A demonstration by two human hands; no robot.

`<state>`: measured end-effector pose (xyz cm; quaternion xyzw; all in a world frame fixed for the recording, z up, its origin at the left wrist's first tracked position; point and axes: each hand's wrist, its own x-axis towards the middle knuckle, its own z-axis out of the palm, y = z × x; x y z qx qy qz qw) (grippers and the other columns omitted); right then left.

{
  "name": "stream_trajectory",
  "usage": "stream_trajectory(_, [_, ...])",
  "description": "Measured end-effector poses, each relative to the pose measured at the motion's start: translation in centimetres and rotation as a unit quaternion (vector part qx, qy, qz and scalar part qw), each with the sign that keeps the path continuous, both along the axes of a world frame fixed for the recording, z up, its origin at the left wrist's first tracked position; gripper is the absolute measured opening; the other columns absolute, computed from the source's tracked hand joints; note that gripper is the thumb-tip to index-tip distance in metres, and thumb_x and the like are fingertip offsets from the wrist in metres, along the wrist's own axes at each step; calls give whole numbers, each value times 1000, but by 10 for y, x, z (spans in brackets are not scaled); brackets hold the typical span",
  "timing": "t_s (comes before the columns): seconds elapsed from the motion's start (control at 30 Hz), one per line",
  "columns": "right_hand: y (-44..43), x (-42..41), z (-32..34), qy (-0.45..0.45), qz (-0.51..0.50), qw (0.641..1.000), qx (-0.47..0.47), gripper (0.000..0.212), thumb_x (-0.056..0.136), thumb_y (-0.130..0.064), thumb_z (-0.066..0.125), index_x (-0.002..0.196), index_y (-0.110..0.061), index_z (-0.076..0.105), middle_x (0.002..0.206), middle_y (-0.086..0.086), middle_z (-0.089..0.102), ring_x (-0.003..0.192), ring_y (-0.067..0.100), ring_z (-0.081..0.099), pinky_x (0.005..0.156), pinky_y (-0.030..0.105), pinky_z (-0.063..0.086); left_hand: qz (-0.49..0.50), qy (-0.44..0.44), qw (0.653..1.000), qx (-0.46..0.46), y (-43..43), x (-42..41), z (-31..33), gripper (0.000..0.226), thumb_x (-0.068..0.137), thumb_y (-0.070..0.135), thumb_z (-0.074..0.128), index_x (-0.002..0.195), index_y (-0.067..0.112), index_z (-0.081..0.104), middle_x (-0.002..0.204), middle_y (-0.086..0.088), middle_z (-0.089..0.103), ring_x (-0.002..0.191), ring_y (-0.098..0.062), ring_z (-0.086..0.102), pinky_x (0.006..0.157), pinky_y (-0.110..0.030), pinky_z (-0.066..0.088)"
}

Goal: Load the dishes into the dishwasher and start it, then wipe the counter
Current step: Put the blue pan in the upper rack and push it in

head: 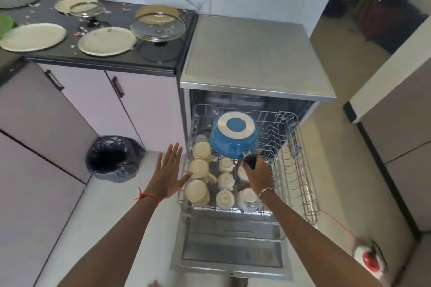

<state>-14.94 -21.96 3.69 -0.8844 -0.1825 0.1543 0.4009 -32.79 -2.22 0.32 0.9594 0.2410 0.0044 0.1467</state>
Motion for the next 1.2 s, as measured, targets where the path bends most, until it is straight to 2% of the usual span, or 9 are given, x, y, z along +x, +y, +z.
stream_trajectory(0.13, [-38,32,-20,31,-42,999,4,23,88,-16,61,103,-1,55,91,9,60,84,22,57,72,29,46,-12,-11,1000,-16,-38,39,-12,101,78,79,6,149,6,4,153,-1,-9,143,-16,-11,116,-42,-5])
stream_trajectory(0.23, [-55,52,-35,44,-59,997,17,23,87,-18,61,103,-3,55,95,14,62,87,27,59,77,38,52,-26,7,999,-20,-61,57,-21,85,86,63,23,148,5,13,154,-4,-1,142,-8,-18,117,-40,-5])
stream_trajectory(0.37, [-64,80,-58,71,-73,994,28,26,86,-18,61,106,-4,53,94,13,63,88,28,61,80,42,53,-24,40,999,-28,-71,71,-35,87,90,67,14,147,2,18,154,-12,13,142,-7,-17,113,-29,-15])
stream_trajectory(0.53, [-53,113,-81,97,-87,991,33,25,89,-14,59,107,0,52,94,11,58,87,23,56,77,32,48,2,33,999,-21,-46,92,-54,100,82,76,0,147,2,16,154,-7,3,142,-8,-15,115,-40,-4])
stream_trajectory(0.63, [-38,134,-100,101,-105,989,30,22,90,-13,58,105,1,52,89,8,56,84,22,55,74,31,47,12,59,998,-21,-21,110,-68,107,74,81,-8,149,5,6,153,-3,-9,142,-15,-13,114,-36,-12])
stream_trajectory(0.73, [-20,152,-121,103,-128,986,28,24,90,-12,57,107,3,50,90,13,57,85,26,56,74,35,49,15,68,997,-24,5,126,-82,109,73,82,-7,149,5,6,154,-4,-10,142,-17,-13,113,-37,-11])
stream_trajectory(0.9, [8,181,-156,114,-128,985,18,28,92,-10,53,114,6,46,99,18,57,83,19,50,68,22,37,26,75,997,-25,49,153,-110,110,73,83,-3,149,3,1,154,-7,-10,142,-18,-15,113,-39,-10])
stream_trajectory(1.0, [22,197,-178,100,-130,986,13,26,91,-8,54,112,7,47,101,21,58,88,26,54,70,19,36,40,76,996,-32,72,166,-123,104,77,77,13,148,2,-1,154,-7,-12,142,-19,-14,114,-38,-8])
stream_trajectory(1.2, [40,218,-206,110,-130,985,5,29,92,-12,54,115,4,45,104,23,58,94,32,57,76,32,46,38,69,996,-43,95,178,-135,88,93,42,48,146,-2,-5,154,-7,-16,140,-14,-21,113,-26,-12])
